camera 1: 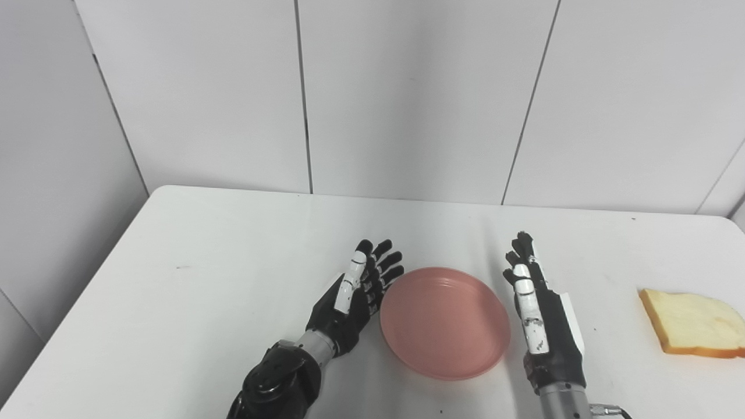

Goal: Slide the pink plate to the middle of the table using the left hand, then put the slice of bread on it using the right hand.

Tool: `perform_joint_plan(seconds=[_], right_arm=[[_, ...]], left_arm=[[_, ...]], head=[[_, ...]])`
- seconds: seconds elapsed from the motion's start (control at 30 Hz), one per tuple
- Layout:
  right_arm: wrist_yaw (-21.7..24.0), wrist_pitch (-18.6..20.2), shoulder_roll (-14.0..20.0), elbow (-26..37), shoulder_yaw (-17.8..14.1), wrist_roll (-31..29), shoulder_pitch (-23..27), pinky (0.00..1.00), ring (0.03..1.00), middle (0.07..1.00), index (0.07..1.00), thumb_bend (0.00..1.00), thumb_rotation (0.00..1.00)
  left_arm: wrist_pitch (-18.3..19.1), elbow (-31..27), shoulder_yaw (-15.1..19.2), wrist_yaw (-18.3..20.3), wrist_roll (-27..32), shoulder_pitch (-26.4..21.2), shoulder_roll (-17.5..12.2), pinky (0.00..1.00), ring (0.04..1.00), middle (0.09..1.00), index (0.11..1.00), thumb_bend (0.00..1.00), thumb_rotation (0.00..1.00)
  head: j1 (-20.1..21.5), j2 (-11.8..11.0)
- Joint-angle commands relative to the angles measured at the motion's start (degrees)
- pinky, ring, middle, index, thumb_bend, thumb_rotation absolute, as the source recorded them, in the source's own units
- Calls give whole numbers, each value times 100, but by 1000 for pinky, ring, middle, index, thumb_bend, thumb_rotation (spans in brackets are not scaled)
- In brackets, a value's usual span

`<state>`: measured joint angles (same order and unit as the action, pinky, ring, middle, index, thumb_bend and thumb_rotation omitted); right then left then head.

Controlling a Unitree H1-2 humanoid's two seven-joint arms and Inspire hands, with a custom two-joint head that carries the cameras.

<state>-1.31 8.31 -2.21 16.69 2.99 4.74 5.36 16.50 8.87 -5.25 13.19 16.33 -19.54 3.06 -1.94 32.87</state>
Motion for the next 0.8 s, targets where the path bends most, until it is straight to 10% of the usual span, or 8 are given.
perform_joint_plan(seconds=[0.0,0.77], right_arm=[[-43,-243,-98,155,2,-57,106,962,968,982,988,360,1000],[73,-98,530,481,-443,-8,695,1000,985,996,1000,444,977]], left_arm=[[-14,-228,45,84,75,-105,8,957,973,973,977,719,999],[-968,-930,114,-560,-1064,200,-32,963,953,968,976,724,998]], head=[[2,10],[762,1]])
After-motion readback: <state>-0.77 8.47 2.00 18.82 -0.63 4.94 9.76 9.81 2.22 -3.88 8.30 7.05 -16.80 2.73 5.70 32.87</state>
